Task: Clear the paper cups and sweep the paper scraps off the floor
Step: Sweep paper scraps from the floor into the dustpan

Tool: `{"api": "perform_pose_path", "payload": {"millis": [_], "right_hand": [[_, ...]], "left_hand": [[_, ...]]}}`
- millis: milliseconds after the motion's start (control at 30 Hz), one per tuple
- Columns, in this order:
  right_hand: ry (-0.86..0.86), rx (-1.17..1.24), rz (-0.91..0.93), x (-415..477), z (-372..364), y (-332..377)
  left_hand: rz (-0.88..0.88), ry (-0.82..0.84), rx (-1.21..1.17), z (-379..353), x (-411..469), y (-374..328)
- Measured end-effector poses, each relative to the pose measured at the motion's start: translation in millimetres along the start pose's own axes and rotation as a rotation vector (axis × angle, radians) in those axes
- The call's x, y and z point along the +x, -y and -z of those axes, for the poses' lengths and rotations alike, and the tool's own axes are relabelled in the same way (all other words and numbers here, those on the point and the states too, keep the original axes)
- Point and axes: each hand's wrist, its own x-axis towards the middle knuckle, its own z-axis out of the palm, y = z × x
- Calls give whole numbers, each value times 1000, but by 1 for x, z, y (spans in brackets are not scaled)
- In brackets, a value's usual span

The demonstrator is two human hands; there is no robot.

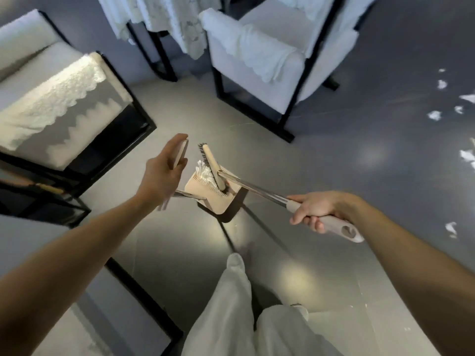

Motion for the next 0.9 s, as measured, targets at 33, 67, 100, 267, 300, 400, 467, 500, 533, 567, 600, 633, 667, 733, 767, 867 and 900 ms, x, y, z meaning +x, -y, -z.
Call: {"api": "perform_pose_path", "payload": {"millis": [33,67,100,267,300,400,467,500,533,567,600,633,667,733,767,867,900], "right_hand": [[-11,34,14,-11,6,-18],[-26,64,28,-22,12,-37],[-45,93,38,-34,17,-57],[-139,281,61,-88,41,-169],[-161,319,67,-102,44,-192],[-252,431,93,-141,54,-264],[-304,525,95,-164,59,-313],[-318,570,96,-177,60,-337],[-338,613,98,-190,60,-360],[-366,658,100,-203,59,-382],[-402,707,102,-215,59,-404],[-441,764,109,-227,59,-426],[-483,825,117,-239,59,-448],[-567,971,127,-259,58,-488],[-605,1046,130,-267,57,-507],[-693,1236,130,-288,57,-563],[-719,1296,127,-293,60,-580]], "left_hand": [[-48,8,20,-12,-2,-16],[-87,12,28,-24,-4,-32],[-115,15,22,-37,-8,-49],[-248,123,-37,-112,-27,-132],[-271,158,-53,-129,-32,-150],[-383,229,-102,-182,-47,-212],[-462,280,-122,-219,-60,-259],[-485,311,-139,-238,-67,-281],[-504,344,-159,-257,-76,-303],[-525,380,-177,-275,-85,-325],[-560,425,-188,-294,-95,-349],[-606,473,-196,-312,-105,-374],[-661,519,-202,-331,-117,-400],[-779,600,-217,-370,-140,-451],[-829,630,-218,-391,-152,-475],[-954,744,-233,-457,-191,-543],[-1002,793,-246,-480,-203,-564]]}}
